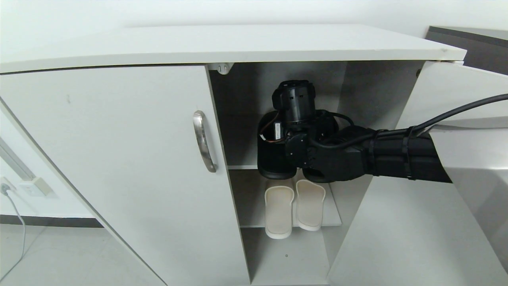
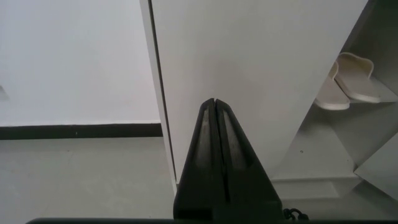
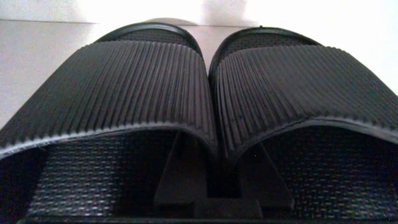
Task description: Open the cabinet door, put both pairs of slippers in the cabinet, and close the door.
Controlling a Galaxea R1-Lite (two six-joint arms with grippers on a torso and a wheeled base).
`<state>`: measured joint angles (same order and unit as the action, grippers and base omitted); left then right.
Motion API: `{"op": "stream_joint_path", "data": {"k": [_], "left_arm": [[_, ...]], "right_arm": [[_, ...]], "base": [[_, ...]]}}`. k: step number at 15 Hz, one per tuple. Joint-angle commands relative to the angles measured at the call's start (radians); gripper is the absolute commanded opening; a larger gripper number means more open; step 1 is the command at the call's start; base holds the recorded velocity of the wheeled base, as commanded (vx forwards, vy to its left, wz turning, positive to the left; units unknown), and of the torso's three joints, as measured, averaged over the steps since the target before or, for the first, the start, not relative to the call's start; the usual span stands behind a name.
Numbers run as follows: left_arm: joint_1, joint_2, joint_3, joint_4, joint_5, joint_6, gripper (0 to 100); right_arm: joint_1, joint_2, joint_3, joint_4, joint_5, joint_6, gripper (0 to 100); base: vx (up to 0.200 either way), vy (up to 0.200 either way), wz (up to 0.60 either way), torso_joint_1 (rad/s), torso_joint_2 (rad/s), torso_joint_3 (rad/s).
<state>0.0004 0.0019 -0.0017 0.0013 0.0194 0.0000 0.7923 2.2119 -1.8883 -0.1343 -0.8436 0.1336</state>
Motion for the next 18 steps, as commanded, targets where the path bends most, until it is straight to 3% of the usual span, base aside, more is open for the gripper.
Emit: {"op": "stream_joint_path", "data": {"k": [1, 5, 8, 12, 18], "left_arm": [[0.001, 0.0, 0.0, 0.0, 0.001, 0.0, 0], [0.001, 0.0, 0.0, -0.001, 0.001, -0.002, 0], [0.0, 0.0, 0.0, 0.0, 0.002, -0.002, 0], [0.001, 0.0, 0.0, -0.001, 0.002, -0.002, 0], [0.001, 0.0, 0.0, -0.001, 0.002, -0.002, 0]], "right_arm": [[0.001, 0.002, 0.0, -0.001, 0.0, 0.0, 100], [0.007, -0.014, 0.017, -0.001, 0.0, 0.004, 100], [0.028, -0.078, 0.104, -0.005, -0.005, 0.006, 100], [0.097, -0.213, 0.275, -0.019, -0.015, 0.034, 100], [0.203, -0.432, 0.621, -0.166, -0.012, 0.031, 100]], "base": [[0.0, 0.0, 0.0, 0.0, 0.0, 0.0], [0.0, 0.0, 0.0, 0.0, 0.0, 0.0], [0.0, 0.0, 0.0, 0.0, 0.0, 0.0], [0.0, 0.0, 0.0, 0.0, 0.0, 0.0], [0.0, 0.0, 0.0, 0.0, 0.0, 0.0]]}}
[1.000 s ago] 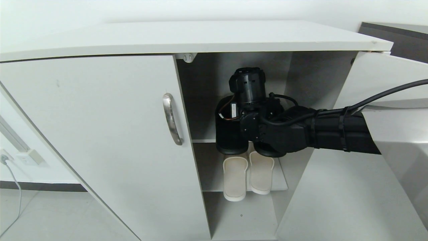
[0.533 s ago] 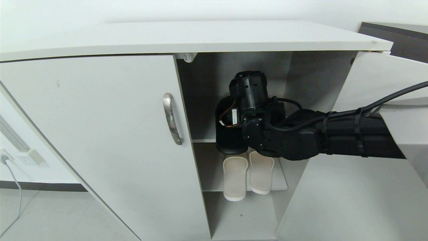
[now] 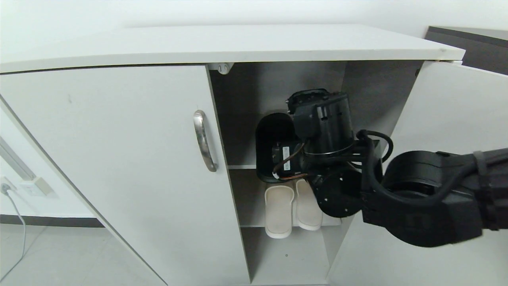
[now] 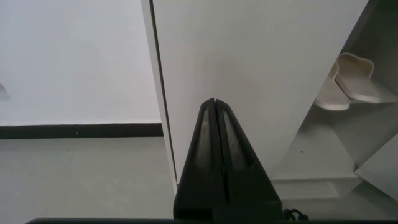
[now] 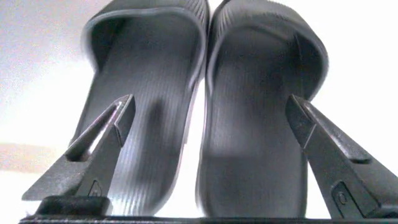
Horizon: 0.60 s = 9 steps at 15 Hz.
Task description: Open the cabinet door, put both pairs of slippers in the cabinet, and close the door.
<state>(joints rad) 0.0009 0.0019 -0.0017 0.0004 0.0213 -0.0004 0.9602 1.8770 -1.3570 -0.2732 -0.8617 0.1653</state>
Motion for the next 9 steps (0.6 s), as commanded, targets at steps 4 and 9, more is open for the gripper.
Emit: {"op": "stream_joint_path", "data": {"k": [4, 9], "left_arm": [[0.001, 0.0, 0.0, 0.0, -0.001, 0.0, 0], [0.001, 0.0, 0.0, 0.001, 0.0, 0.0, 0]], "right_arm": [[0.077, -0.176, 0.239, -0.109, 0.049, -0.003, 0], [0.081, -0.207, 0.346, -0.159, 0.107, -0.021, 0]], "base": [[0.0, 0.0, 0.0, 0.0, 0.0, 0.0], [0.0, 0.0, 0.0, 0.0, 0.0, 0.0]]}}
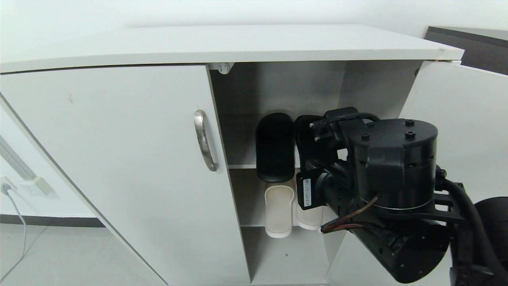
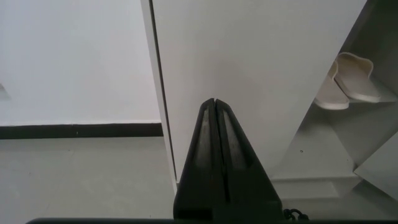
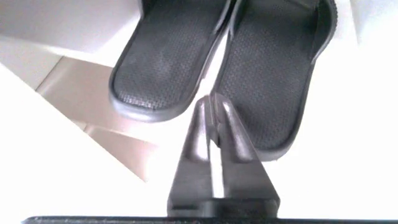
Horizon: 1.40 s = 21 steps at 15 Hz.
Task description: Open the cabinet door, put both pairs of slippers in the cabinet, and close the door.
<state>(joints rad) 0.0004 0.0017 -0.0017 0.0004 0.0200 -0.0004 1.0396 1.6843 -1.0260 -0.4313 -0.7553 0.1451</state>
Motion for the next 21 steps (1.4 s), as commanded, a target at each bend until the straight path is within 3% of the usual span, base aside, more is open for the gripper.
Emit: {"op": "stream_joint_path", "data": {"k": [1, 14, 21], "left_arm": [[0.001, 0.0, 0.0, 0.001, 0.0, 0.0, 0], [0.001, 0.0, 0.0, 0.001, -0.002, 0.002, 0], [0.001, 0.0, 0.0, 0.001, -0.002, 0.0, 0]], "right_arm": [[0.002, -0.012, 0.017, -0.003, 0.001, -0.004, 0], [0.004, 0.014, 0.018, -0.003, 0.001, -0.002, 0], [0.004, 0.02, 0.029, -0.003, -0.001, -0.004, 0]], "base": [[0.0, 0.0, 0.0, 0.0, 0.0, 0.0], [0.0, 0.0, 0.0, 0.0, 0.0, 0.0], [-0.2, 0.0, 0.0, 0.002, 0.0, 0.002]]}}
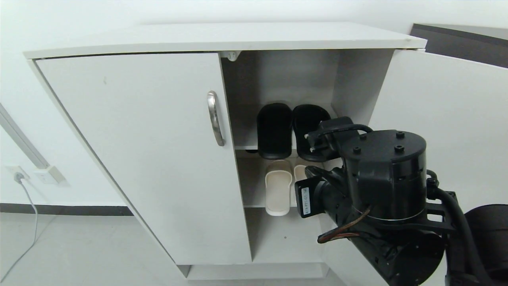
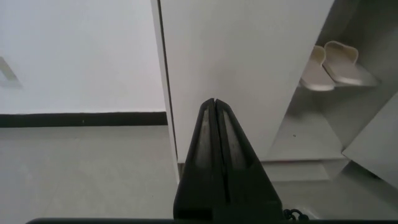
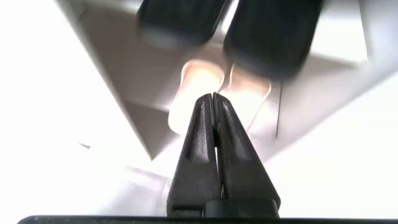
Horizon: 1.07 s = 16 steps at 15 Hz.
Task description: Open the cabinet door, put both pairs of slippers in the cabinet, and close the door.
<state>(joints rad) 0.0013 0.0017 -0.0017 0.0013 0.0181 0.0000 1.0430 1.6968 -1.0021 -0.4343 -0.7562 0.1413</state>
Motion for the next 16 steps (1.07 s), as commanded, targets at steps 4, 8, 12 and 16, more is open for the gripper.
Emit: {"op": "stream_joint_path", "data": {"k": [4, 8, 12, 16], "left_arm": [[0.0, 0.0, 0.0, -0.001, 0.0, 0.0, 0], [0.0, 0.0, 0.0, -0.001, 0.0, 0.0, 0], [0.0, 0.0, 0.0, -0.001, 0.002, 0.0, 0], [0.0, 0.0, 0.0, -0.001, 0.003, -0.002, 0]], "right_arm": [[0.0, 0.007, 0.014, -0.017, 0.0, -0.002, 0], [0.0, 0.007, 0.034, -0.054, 0.0, -0.015, 0], [-0.001, 0.009, 0.034, -0.06, 0.001, -0.015, 0], [-0.008, 0.02, 0.037, -0.077, 0.001, -0.017, 0]], "base": [[-0.2, 0.0, 0.0, 0.004, 0.0, 0.005], [-0.2, 0.0, 0.0, 0.0, 0.0, 0.005], [-0.2, 0.0, 0.0, 0.004, 0.0, 0.005], [0.0, 0.0, 0.0, 0.0, 0.0, 0.0]]}}
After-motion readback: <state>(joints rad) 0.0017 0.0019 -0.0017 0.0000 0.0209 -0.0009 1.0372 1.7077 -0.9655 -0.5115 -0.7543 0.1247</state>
